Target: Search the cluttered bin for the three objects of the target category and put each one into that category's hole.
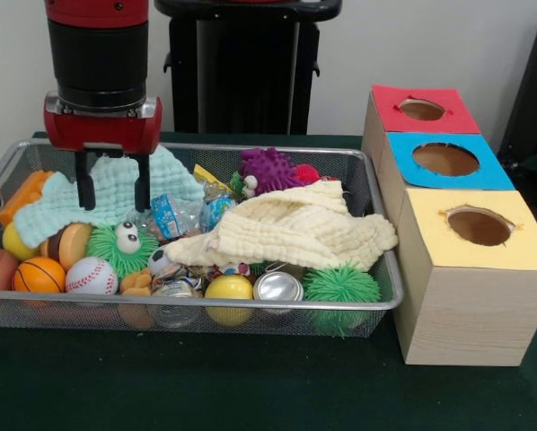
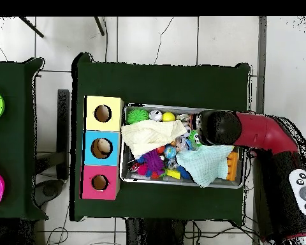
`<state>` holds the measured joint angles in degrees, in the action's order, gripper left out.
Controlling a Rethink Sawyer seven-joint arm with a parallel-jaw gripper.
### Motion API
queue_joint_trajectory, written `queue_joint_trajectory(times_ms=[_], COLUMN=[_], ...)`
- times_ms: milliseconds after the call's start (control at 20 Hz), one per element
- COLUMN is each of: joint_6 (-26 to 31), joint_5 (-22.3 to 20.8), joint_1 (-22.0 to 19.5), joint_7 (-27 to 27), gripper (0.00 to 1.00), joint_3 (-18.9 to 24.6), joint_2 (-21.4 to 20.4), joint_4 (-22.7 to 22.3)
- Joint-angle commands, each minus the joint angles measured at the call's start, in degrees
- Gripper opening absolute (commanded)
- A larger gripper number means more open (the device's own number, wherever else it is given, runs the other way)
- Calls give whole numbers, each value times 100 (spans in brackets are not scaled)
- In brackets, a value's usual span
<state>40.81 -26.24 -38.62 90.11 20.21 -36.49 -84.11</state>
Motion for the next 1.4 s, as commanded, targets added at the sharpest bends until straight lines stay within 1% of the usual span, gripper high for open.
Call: queue_joint_trajectory(times_ms=[50, 350, 800, 1000, 1400], joint_6=[-82, -116, -670, -968, -1265], joint_5=[-81, -102, -283, -307, -290], joint_1=[-171, -131, 136, 287, 529], joint_7=[-407, -344, 231, 501, 653], gripper=[100, 100, 100, 100, 100], joint_3=[259, 237, -9, -138, -412], joint_2=[-68, -77, 27, 170, 238], joint_4=[-243, -334, -611, -676, -740])
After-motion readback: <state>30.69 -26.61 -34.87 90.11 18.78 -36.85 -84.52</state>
